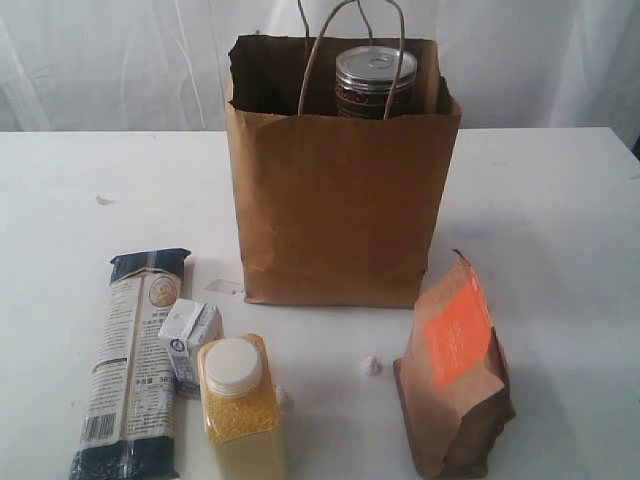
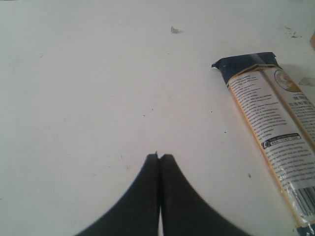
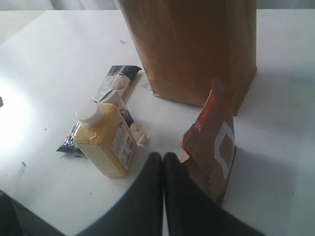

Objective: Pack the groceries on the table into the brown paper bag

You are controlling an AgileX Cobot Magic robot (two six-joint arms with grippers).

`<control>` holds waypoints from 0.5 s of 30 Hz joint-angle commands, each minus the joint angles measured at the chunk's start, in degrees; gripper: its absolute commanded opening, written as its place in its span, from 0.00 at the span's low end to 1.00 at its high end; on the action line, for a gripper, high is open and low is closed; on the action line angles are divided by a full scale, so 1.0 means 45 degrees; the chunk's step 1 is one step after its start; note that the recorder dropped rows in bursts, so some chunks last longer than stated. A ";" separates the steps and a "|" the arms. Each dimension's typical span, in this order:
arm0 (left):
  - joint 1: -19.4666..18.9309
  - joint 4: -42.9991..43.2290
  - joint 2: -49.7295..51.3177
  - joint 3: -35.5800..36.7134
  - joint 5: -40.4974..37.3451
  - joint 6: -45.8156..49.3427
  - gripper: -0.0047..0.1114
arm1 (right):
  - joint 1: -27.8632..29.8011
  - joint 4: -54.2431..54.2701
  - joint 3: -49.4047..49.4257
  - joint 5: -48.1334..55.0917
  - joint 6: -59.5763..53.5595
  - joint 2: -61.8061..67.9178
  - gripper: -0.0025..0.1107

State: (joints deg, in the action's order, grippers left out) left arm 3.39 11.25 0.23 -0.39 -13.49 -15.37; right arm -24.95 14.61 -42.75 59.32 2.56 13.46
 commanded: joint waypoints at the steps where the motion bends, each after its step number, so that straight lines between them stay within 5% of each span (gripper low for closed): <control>1: -0.0007 -0.0009 -0.0051 0.0088 0.0005 0.0043 0.04 | 0.0066 -0.0063 0.0045 -0.0554 -0.0040 -0.0138 0.02; 9: -0.0007 -0.0009 -0.0051 0.0088 0.0005 0.0043 0.04 | 0.0066 -0.0146 0.0094 -0.4069 -0.3330 -0.0138 0.02; 15: -0.0007 -0.0009 -0.0051 0.0088 0.0005 0.0043 0.04 | 0.0066 -0.0830 0.1767 -0.6839 -0.3489 -0.0138 0.02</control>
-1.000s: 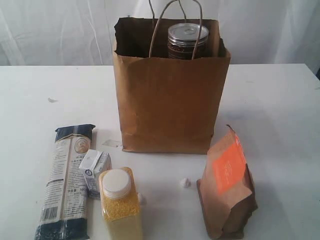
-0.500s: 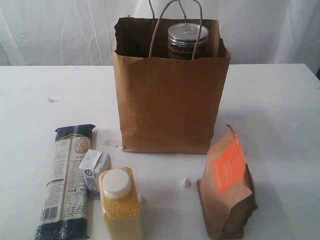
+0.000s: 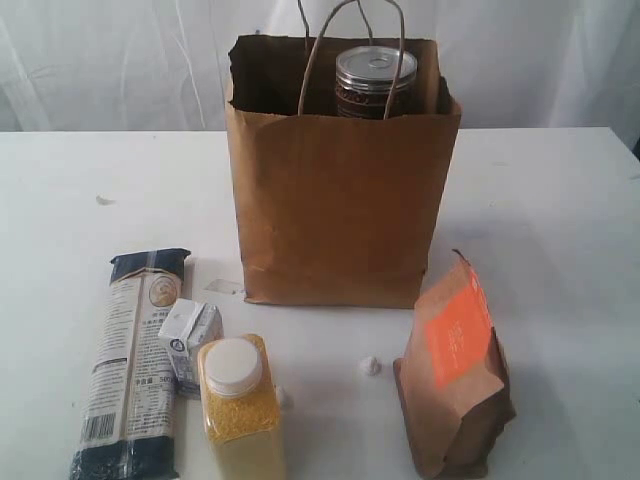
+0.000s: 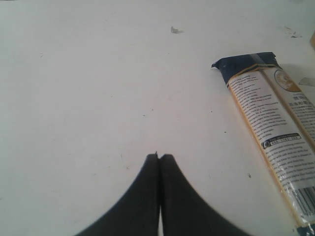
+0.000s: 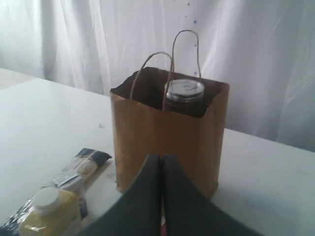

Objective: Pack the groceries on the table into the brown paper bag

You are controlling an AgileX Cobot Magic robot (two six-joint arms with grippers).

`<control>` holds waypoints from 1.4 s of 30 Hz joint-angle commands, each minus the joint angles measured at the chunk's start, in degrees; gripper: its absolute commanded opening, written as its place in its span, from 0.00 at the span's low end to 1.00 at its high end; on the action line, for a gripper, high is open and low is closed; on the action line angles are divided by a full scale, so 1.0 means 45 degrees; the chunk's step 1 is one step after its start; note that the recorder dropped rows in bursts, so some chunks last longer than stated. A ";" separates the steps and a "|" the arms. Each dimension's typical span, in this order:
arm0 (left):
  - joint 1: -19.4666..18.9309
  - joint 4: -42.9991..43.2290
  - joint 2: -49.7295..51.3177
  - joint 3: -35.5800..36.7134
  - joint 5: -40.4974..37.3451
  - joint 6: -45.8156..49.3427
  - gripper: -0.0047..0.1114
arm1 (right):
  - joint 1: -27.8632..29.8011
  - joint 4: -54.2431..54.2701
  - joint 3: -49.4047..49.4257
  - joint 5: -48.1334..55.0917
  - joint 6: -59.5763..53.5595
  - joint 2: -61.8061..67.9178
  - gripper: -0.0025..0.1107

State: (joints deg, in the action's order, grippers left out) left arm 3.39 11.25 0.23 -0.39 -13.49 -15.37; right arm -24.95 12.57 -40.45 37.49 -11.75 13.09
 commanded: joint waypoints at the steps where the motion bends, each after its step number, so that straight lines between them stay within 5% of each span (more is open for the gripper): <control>1: -0.0007 -0.0009 -0.0051 0.0088 0.0005 0.0043 0.04 | 0.0098 -0.0376 0.1792 -0.2607 -0.0256 -0.0149 0.02; 8: -0.0007 -0.0009 -0.0051 0.0088 0.0005 0.0043 0.04 | 0.1105 -0.0403 0.5490 -0.5230 -0.0256 -0.1073 0.02; 21: -0.0007 -0.0009 -0.0051 0.0088 0.0005 0.0043 0.04 | 0.3161 -0.0354 0.8943 -0.5800 0.0789 -0.2909 0.02; 42: -0.0007 -0.0009 -0.0051 0.0088 0.0005 0.0043 0.04 | 0.3563 -0.0333 0.8989 -0.3977 0.1012 -0.2909 0.02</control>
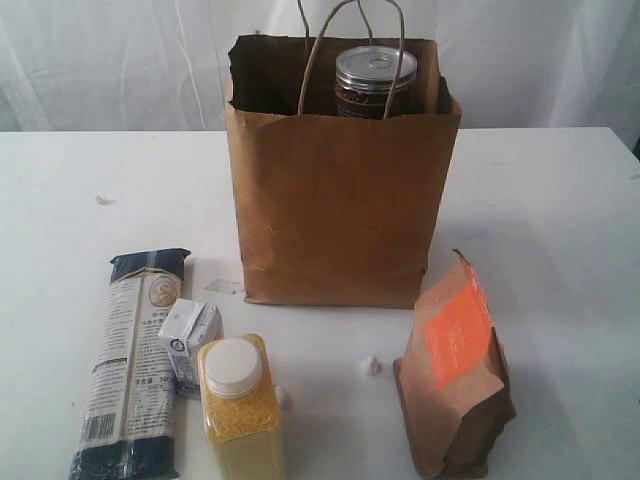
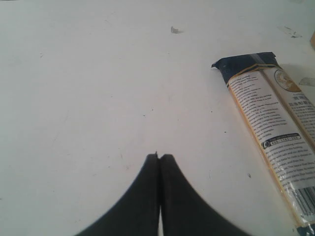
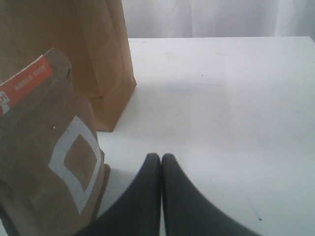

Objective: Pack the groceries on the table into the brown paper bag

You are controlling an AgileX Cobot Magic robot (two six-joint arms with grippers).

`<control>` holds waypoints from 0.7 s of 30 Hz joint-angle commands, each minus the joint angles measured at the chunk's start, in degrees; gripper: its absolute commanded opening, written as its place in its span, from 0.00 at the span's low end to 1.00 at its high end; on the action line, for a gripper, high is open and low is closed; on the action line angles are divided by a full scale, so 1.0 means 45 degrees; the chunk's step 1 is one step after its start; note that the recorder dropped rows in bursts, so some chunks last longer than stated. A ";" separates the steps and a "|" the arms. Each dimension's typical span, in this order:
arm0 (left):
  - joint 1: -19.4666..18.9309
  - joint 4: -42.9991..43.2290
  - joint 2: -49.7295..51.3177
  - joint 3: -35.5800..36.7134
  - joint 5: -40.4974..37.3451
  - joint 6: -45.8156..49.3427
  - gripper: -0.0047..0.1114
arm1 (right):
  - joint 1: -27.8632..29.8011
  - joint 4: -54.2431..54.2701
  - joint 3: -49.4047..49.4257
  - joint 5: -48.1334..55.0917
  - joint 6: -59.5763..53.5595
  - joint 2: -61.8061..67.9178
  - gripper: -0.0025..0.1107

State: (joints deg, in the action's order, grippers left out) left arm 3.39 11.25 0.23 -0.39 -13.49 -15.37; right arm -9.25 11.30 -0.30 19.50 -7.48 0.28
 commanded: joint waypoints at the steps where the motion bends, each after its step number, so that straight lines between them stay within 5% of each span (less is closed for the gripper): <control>1: -0.0007 -0.0009 -0.0051 0.0088 0.0005 0.0043 0.04 | 0.0072 -0.0052 0.0066 0.0021 0.0064 -0.0063 0.02; 13: -0.0007 0.1320 -0.0051 0.0088 0.0502 0.1720 0.04 | 0.0072 -0.0052 0.0066 0.0021 0.0064 -0.0063 0.02; 18: -0.0007 -0.2114 -0.0051 0.0088 0.2618 -0.1830 0.04 | 0.0072 -0.0052 0.0066 0.0021 0.0064 -0.0063 0.02; 21: -0.0007 -0.2206 -0.0051 0.0088 0.3254 -0.2671 0.04 | 0.0072 -0.0052 0.0066 0.0021 0.0064 -0.0063 0.02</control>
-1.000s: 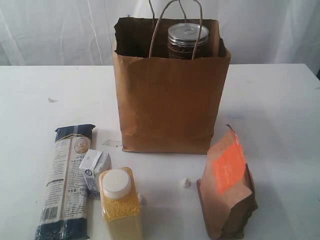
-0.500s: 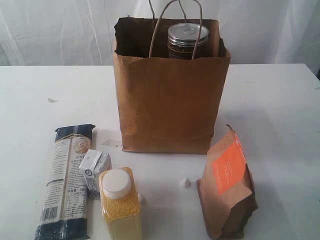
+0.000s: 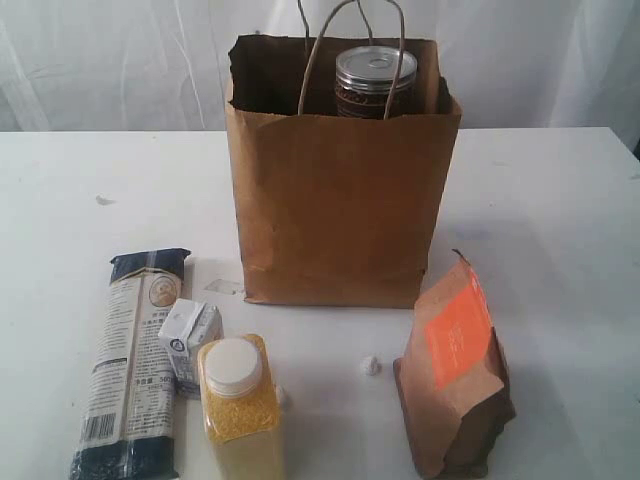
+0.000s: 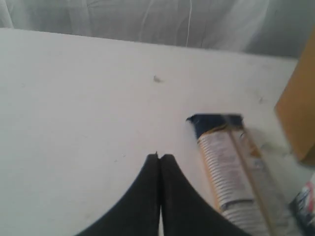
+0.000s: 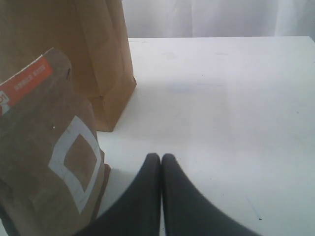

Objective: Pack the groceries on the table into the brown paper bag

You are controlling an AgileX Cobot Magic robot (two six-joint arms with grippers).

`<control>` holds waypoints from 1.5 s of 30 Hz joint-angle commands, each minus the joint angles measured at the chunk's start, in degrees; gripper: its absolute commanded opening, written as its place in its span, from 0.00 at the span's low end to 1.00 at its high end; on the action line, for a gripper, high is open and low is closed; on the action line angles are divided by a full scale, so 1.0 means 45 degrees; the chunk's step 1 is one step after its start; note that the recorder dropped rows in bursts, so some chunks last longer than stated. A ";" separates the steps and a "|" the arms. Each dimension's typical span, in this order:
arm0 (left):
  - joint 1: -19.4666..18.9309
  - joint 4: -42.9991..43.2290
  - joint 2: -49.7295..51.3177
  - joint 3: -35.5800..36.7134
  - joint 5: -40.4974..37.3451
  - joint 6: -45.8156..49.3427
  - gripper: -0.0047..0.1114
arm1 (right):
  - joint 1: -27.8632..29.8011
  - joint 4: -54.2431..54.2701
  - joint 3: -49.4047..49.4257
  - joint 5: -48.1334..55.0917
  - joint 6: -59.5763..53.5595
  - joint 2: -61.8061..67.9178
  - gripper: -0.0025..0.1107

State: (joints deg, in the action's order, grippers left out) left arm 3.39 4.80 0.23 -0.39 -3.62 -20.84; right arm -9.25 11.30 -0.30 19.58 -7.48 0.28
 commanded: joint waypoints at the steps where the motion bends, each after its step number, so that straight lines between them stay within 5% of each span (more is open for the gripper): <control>1: -0.0007 -0.0774 -0.0051 0.0088 0.1296 -0.1509 0.04 | 0.0072 -0.0052 0.0066 0.0004 0.0064 -0.0063 0.02; 10: -0.0007 -0.0774 -0.0051 0.0088 0.6790 -0.2299 0.04 | 0.0072 -0.0052 0.0066 0.0004 0.0064 -0.0063 0.02; 13: -0.0007 -0.0485 -0.0051 0.0088 0.8855 -0.5514 0.04 | 0.0072 -0.0052 0.0066 0.0004 0.0064 -0.0063 0.02; 15: 0.0017 0.0895 -0.0051 -0.0462 0.8196 -0.9139 0.04 | 0.0072 -0.0052 0.0066 0.0004 0.0064 -0.0063 0.02; 17: 0.0017 0.4542 -0.0051 -0.1604 0.7224 -1.2650 0.04 | 0.0072 -0.0052 0.0066 0.0004 0.0064 -0.0063 0.02; 22: 0.0017 1.7170 0.0291 -0.5027 0.6436 -2.2364 0.04 | 0.0072 -0.0052 0.0066 0.0004 0.0064 -0.0063 0.02; 24: 0.0017 1.9691 0.0964 -0.6312 0.7679 -2.2364 0.04 | 0.0072 -0.0052 0.0066 0.0004 0.0064 -0.0063 0.02; 30: 0.0017 2.1042 0.3741 -0.8320 0.8635 -2.2364 0.04 | 0.0072 -0.0052 0.0066 0.0004 0.0064 -0.0063 0.02; 45: 0.0017 2.1143 0.8052 -0.8677 0.9730 -2.2364 0.04 | 0.0072 -0.0052 0.0066 0.0004 0.0064 -0.0063 0.02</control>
State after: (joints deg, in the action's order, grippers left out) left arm 3.39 99.03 34.05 -38.97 37.04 -121.11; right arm -9.25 11.30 -0.30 19.63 -7.48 0.28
